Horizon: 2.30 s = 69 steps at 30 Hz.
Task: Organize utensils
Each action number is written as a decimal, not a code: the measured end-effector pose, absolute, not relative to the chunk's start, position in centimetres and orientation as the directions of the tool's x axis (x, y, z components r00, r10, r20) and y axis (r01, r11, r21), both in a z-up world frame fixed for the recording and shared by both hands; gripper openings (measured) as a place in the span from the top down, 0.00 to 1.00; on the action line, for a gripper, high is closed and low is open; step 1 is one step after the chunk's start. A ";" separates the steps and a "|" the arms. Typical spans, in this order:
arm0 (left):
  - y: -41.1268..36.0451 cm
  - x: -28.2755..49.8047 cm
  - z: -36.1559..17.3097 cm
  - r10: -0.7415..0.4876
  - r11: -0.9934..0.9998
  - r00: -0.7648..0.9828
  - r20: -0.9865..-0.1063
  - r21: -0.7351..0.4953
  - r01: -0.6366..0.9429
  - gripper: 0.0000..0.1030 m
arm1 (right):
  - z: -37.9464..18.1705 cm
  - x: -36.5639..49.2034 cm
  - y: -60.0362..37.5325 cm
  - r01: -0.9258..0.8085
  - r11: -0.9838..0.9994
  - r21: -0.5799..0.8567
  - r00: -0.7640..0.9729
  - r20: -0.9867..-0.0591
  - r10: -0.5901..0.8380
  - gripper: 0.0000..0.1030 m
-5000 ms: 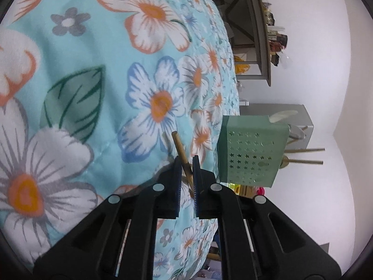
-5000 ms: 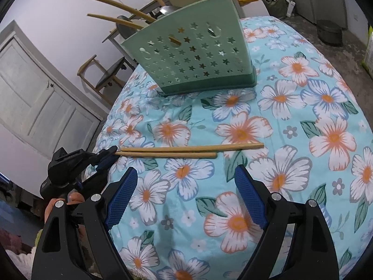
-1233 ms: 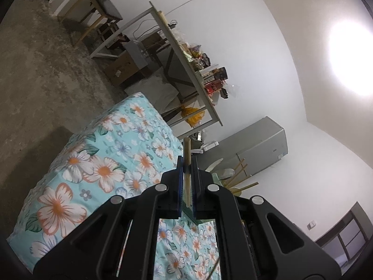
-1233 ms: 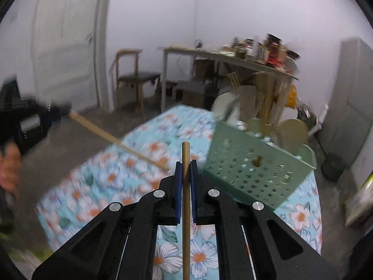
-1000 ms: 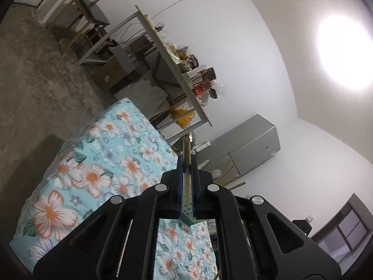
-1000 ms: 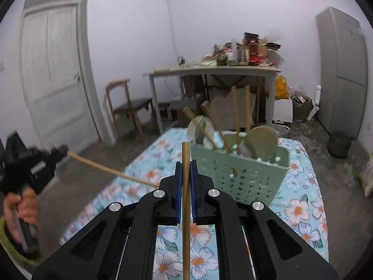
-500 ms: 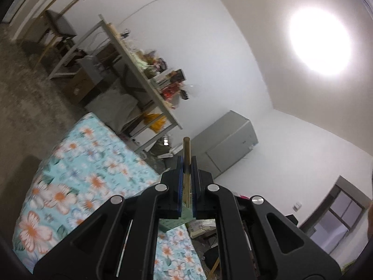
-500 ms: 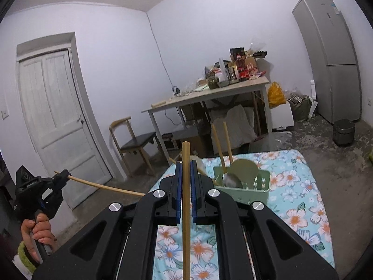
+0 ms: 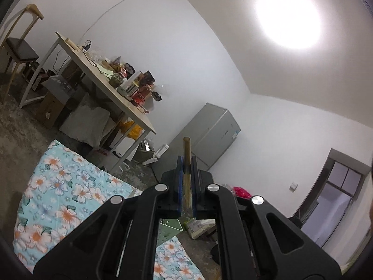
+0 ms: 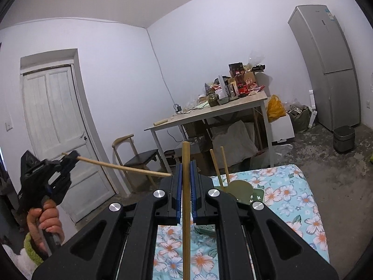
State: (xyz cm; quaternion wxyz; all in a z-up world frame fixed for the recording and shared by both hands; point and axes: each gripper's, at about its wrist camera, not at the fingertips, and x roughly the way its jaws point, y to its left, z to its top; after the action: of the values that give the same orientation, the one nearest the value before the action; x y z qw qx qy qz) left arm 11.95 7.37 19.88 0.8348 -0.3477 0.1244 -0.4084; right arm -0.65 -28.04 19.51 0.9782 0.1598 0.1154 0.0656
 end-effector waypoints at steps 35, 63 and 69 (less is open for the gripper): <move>-8.3 18.2 18.2 -0.736 0.671 0.634 -0.235 -0.370 0.642 0.45 | 17.7 -1.3 -31.0 -0.031 0.924 0.381 0.962 -0.239 0.131 0.93; -3.9 12.4 12.3 -0.688 0.718 0.649 -0.326 -0.435 0.543 0.15 | 18.5 4.0 -32.2 -0.055 0.919 0.391 0.951 -0.261 0.168 0.93; -3.8 12.5 11.3 -0.689 0.719 0.640 -0.340 -0.431 0.545 0.14 | 18.9 5.2 -32.1 -0.045 0.921 0.387 0.952 -0.264 0.157 0.93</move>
State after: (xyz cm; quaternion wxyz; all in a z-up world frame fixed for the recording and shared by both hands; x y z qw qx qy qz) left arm 12.49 -3.82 11.30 0.8938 -0.1458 0.2463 -0.3453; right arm 5.23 -32.14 18.88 0.9690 0.1920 0.1465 0.0520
